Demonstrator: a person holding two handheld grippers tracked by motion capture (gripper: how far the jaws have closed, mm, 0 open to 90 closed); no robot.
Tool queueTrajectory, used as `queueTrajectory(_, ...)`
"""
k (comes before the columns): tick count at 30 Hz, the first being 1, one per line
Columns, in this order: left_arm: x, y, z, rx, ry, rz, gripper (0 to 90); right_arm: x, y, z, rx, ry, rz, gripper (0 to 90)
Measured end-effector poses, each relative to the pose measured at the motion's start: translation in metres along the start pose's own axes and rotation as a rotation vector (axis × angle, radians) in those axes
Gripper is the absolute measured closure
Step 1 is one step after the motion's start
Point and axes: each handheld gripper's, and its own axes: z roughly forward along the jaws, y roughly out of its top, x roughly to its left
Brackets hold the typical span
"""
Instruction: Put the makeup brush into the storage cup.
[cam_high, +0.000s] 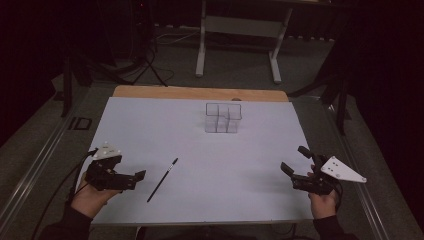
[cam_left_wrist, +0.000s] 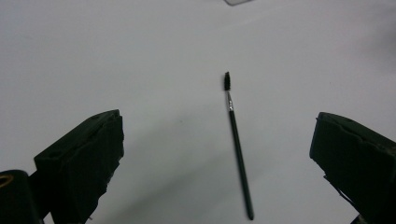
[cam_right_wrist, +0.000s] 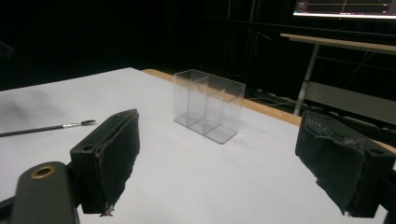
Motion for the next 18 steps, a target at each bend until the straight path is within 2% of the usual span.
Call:
queueTrajectory(2, -0.003, 0.002, 0.003, 0.016, -0.002, 0.002, 3.6, 0.000, 0.000, 0.000, 0.000, 0.001, 0.000, 13.6)
queueTrajectory(3, -0.010, 0.006, 0.008, 0.057, 0.023, 0.020, 3.6, 0.000, 0.000, 0.000, 0.000, 0.003, -0.001, 13.6)
queueTrajectory(6, -0.014, 0.009, 0.012, 0.077, 0.035, 0.020, 3.6, 0.000, 0.000, 0.000, 0.000, 0.003, 0.000, 13.6)
queueTrajectory(7, -0.017, 0.012, 0.016, 0.097, 0.032, 0.010, 3.6, 0.000, 0.000, 0.000, 0.001, 0.003, 0.001, 13.7)
queueTrajectory(10, -0.019, 0.013, 0.021, 0.115, 0.046, 0.017, 3.6, 0.000, 0.000, 0.000, 0.000, 0.003, -0.002, 13.6)
queueTrajectory(12, -0.021, 0.014, 0.028, 0.147, 0.043, 0.016, 3.7, 0.000, 0.000, 0.000, 0.001, 0.005, -0.002, 13.6)
queueTrajectory(13, -0.021, 0.014, 0.028, 0.147, 0.043, 0.016, 3.7, 0.000, 0.000, 0.000, 0.001, 0.005, -0.001, 13.6)
queueTrajectory(18, -0.021, 0.017, 0.041, 0.198, 0.039, -0.020, 5.5, 0.000, 0.000, 0.001, 0.002, 0.005, 0.001, 13.6)
